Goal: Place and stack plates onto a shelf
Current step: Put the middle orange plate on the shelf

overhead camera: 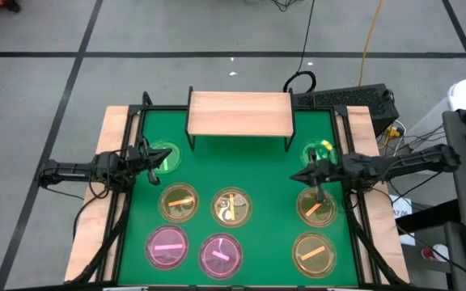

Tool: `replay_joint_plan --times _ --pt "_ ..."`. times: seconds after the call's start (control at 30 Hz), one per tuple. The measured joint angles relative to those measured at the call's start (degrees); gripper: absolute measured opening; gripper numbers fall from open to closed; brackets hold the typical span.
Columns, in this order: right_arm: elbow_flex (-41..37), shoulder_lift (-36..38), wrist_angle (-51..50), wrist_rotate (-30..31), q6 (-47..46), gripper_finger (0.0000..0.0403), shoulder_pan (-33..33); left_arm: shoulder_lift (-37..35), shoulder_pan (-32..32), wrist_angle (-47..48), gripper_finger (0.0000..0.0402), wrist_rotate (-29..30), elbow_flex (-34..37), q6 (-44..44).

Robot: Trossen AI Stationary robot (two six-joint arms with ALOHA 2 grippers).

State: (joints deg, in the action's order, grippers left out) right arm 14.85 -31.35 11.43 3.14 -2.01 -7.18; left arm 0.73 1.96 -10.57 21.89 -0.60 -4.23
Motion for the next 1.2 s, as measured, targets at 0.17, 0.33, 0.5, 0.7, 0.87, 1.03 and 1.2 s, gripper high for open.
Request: replay_joint_plan --times 0.17,0.33,0.5,0.7,0.87,1.03,1.2 --pt "0.01 -8.15 6.14 -0.24 6.3 0.0 -0.01 0.0 0.0 0.0 0.0001 -0.04 0.0 -0.02" --pt "0.09 -14.73 9.27 -0.24 10.2 0.0004 0.01 0.0 0.0 0.0 0.0001 -0.06 0.0 0.0" --pt "0.09 -18.15 10.16 0.21 10.69 0.0031 0.04 0.0 0.0 0.02 0.0001 -0.22 0.0 0.0" --pt "3.48 -18.17 0.85 10.01 7.87 0.0072 0.08 0.0 0.0 0.0 0.0001 -0.22 0.0 0.0" --pt "14.58 -18.6 -14.28 11.87 7.37 0.0093 -0.02 0.0 0.0 0.01 0.0001 -0.22 0.0 -0.02" --pt "19.19 -19.4 -22.74 10.45 8.6 0.0102 -1.17 0.0 0.0 0.0 0.0001 -0.2 0.0 0.0" --pt "16.15 -23.39 -14.04 1.31 18.46 0.0102 -3.91 0.0 0.0 0.02 0.0001 -0.2 0.0 0.0"
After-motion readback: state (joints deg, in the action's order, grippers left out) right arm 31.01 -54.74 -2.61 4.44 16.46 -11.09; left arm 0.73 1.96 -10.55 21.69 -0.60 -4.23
